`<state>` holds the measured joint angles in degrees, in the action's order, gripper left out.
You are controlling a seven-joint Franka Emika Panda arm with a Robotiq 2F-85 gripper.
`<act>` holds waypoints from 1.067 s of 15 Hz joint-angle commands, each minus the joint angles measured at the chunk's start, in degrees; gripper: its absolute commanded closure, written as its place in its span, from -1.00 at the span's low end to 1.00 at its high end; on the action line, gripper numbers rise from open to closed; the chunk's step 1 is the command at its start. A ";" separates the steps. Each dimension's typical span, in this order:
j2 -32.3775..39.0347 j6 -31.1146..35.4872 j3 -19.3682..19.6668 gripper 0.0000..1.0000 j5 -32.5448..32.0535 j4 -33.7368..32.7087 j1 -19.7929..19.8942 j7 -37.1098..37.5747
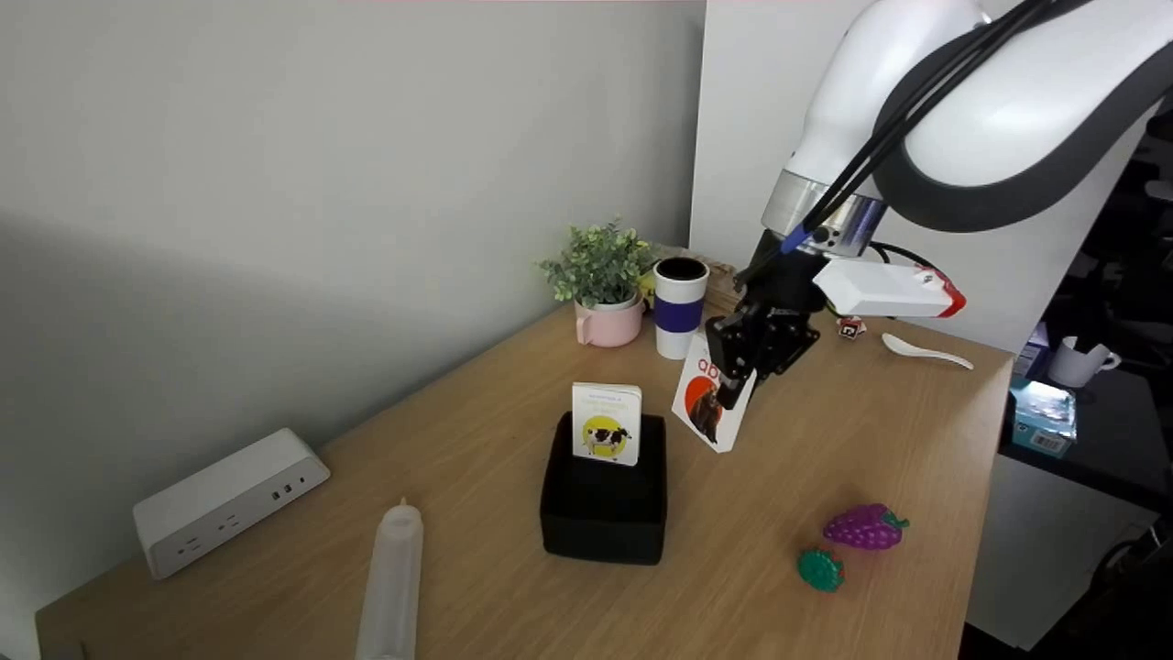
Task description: Take the small books out of the book holder
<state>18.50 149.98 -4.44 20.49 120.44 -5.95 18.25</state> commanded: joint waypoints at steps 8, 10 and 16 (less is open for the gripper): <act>-0.13 -7.15 1.52 0.93 -0.54 -0.71 0.68 4.90; 1.55 -4.23 3.97 0.93 -6.77 -1.27 -1.85 11.00; 8.16 -2.43 6.34 0.93 -15.98 -6.82 -3.84 16.80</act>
<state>22.54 146.53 1.05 5.86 117.79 -9.07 34.47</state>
